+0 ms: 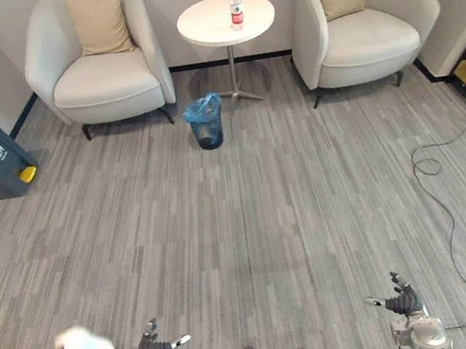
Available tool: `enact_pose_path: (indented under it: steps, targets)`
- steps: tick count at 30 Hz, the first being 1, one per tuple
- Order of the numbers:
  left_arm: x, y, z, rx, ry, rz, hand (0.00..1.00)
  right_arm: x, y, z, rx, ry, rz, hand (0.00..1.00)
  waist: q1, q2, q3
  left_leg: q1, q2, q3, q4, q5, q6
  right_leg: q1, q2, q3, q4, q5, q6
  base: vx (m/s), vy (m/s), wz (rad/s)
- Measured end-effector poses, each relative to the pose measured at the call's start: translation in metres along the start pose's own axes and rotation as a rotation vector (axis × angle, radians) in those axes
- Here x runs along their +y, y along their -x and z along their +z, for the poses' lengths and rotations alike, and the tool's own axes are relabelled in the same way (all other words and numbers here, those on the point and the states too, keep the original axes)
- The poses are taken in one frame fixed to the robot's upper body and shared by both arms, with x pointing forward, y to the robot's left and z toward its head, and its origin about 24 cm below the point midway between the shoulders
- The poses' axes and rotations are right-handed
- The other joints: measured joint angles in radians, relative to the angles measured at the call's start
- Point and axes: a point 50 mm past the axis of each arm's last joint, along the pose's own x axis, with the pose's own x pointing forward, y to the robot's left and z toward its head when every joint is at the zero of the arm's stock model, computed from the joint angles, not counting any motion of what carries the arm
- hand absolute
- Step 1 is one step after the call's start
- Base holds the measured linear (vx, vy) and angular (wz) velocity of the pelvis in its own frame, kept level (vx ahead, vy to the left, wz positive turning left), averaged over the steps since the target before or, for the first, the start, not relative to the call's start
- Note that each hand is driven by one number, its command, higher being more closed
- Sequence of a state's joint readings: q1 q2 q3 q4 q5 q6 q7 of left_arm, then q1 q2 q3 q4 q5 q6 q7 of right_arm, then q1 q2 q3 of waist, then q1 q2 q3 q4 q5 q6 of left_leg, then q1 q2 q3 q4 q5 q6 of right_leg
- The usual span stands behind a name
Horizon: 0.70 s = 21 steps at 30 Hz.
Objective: Gather rubbish on tea table into small bin, then transfer packed bag to large trash can.
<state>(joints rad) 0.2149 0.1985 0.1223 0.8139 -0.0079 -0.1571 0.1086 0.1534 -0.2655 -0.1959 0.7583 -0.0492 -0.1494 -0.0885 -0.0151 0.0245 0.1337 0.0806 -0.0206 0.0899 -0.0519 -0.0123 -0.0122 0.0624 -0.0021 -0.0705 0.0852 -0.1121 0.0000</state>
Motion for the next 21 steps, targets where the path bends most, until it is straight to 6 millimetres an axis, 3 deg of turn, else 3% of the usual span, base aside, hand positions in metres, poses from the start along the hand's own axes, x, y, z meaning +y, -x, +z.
enact_pose_path:
  steps: [16,21]
  targets:
    - [-0.011,0.002,-0.002,0.011,0.048,-0.015,0.0,0.004,-0.004,0.007,-0.009,-0.079,-0.019,0.0,0.002,0.014,-0.008,-0.032,0.004,0.028,-0.003,0.0,0.0,-0.035,0.004,0.01,-0.005,0.003,-0.003,0.0,-0.003,-0.02]
    - [-0.014,0.001,0.008,-0.029,0.088,-0.016,0.0,0.013,-0.01,0.023,-0.043,-0.139,-0.027,0.0,0.014,0.011,-0.004,-0.08,0.008,0.066,0.065,-0.064,0.022,-0.071,0.005,0.053,0.001,-0.002,0.004,0.07,0.02,-0.24]
